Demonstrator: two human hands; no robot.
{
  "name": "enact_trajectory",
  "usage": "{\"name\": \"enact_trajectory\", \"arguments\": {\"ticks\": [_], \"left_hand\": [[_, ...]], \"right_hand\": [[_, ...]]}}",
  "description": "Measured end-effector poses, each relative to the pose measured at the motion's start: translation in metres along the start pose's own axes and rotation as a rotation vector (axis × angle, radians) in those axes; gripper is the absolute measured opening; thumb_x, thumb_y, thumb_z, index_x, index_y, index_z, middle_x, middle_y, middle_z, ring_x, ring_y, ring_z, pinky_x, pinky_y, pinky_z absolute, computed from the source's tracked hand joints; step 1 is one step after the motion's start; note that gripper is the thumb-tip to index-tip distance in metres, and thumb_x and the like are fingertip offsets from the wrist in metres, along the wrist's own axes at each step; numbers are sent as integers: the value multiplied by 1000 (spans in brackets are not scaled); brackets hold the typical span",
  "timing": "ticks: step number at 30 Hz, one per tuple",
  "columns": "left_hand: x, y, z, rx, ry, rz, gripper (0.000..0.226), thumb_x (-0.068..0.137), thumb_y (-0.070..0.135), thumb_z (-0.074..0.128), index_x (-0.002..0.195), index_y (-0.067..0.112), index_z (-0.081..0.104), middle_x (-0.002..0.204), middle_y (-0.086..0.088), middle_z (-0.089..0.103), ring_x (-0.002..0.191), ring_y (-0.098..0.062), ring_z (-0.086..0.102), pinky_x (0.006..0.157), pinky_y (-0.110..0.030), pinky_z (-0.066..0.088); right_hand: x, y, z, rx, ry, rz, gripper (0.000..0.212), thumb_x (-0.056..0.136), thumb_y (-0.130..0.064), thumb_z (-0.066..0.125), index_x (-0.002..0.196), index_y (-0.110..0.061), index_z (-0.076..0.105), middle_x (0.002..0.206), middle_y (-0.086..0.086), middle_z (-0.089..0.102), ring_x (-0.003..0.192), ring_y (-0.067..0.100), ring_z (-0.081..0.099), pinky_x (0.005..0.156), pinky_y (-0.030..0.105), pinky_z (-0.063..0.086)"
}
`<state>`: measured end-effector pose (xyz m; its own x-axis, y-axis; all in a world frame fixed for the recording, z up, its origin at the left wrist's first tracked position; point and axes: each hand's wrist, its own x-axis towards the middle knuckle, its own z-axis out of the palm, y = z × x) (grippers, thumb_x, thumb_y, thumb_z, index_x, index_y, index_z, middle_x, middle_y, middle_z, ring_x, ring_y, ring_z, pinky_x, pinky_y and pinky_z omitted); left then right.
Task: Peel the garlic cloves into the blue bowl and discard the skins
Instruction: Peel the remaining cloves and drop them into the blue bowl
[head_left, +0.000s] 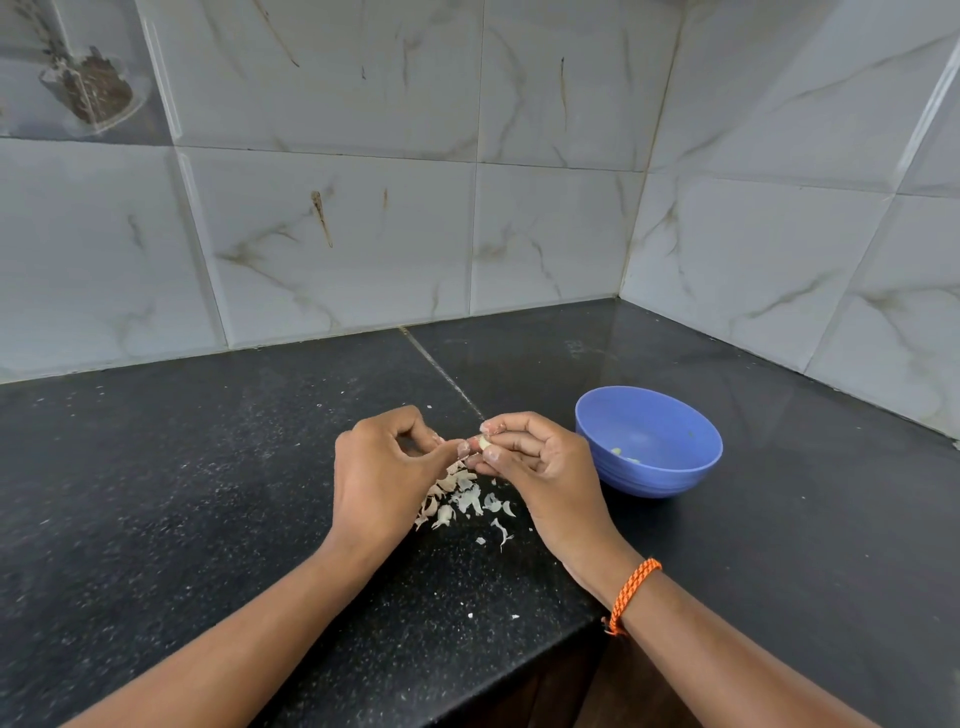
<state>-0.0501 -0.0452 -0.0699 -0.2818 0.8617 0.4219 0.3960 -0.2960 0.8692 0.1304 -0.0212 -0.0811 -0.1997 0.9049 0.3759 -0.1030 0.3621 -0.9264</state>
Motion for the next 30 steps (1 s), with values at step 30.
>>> {"name": "enact_trajectory", "arguments": {"ticks": [30], "left_hand": [[-2,0,5,-141,-157,-21,10,88,8,89,91,17,84,88,5,83,80,-13,81,80,-32,67]], "right_hand": [[-1,1,-3,-291,141,-98,17,102,-11,70,117,-17,76,87,0,81,76,18,78,73,31,65]]}}
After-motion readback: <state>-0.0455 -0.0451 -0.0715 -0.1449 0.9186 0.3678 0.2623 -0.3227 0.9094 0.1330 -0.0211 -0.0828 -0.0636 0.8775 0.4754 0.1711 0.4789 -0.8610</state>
